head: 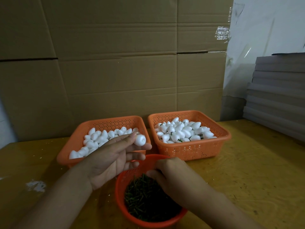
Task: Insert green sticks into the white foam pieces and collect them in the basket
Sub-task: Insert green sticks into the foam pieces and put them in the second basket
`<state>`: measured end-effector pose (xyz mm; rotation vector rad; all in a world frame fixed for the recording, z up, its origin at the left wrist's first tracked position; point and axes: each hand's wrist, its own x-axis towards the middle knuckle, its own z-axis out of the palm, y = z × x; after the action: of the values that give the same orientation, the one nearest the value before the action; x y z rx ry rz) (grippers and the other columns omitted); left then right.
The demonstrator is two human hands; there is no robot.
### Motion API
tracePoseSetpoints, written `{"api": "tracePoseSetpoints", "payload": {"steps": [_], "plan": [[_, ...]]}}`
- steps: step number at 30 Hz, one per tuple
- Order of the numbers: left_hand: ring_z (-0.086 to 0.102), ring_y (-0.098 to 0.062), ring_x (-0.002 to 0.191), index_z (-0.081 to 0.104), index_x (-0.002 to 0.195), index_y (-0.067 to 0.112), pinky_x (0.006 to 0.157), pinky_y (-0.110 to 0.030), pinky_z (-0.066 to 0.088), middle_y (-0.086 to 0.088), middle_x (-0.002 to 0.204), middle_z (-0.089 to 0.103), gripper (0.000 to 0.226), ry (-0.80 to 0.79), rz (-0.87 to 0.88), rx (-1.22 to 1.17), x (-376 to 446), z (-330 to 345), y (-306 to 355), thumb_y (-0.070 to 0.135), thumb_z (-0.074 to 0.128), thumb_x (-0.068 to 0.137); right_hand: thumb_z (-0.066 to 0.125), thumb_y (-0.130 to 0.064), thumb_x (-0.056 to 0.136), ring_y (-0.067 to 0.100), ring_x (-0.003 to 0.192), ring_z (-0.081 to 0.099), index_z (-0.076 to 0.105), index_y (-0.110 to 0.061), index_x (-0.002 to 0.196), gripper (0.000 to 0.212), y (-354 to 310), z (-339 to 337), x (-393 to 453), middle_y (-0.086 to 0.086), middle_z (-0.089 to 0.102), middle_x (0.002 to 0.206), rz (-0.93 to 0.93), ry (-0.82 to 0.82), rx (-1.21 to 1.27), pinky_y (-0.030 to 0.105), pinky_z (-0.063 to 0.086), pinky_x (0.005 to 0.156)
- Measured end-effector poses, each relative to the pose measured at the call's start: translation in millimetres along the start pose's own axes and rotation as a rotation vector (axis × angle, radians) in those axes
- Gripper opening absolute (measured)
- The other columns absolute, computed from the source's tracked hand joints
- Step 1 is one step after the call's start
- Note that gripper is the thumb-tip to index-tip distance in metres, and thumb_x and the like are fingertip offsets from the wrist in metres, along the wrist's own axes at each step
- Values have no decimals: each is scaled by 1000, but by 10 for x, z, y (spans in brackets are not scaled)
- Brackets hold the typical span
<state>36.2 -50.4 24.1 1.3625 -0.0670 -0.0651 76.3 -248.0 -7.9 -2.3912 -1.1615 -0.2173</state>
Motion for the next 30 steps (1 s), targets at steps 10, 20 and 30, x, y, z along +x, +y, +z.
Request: {"api": "tracePoseSetpoints", "payload": {"steps": [10,20,30], "plan": [[70,-17,84,61,123,6,68,-26,57,-17,121,71,40,-4,-4,-10,-13,24,25,33,57,93,55,-5,89,11,89,61,69,-23,98,25,24,47,-2,-8,69,95,23,-22,72,26,48,78],[62,-13,78,72,112,7,64,-24,54,-8,103,69,36,54,19,5,-10,21,6,32,61,89,71,-25,91,0,66,64,79,-24,92,8,7,-42,-28,-14,72,73,115,66,388,12,46,60],[69,-14,86,75,113,14,71,-26,57,-9,106,73,31,91,53,38,-12,-16,-7,18,71,82,60,5,90,19,73,73,69,1,103,17,5,-249,-8,18,75,86,368,155,1436,21,59,67]]}}
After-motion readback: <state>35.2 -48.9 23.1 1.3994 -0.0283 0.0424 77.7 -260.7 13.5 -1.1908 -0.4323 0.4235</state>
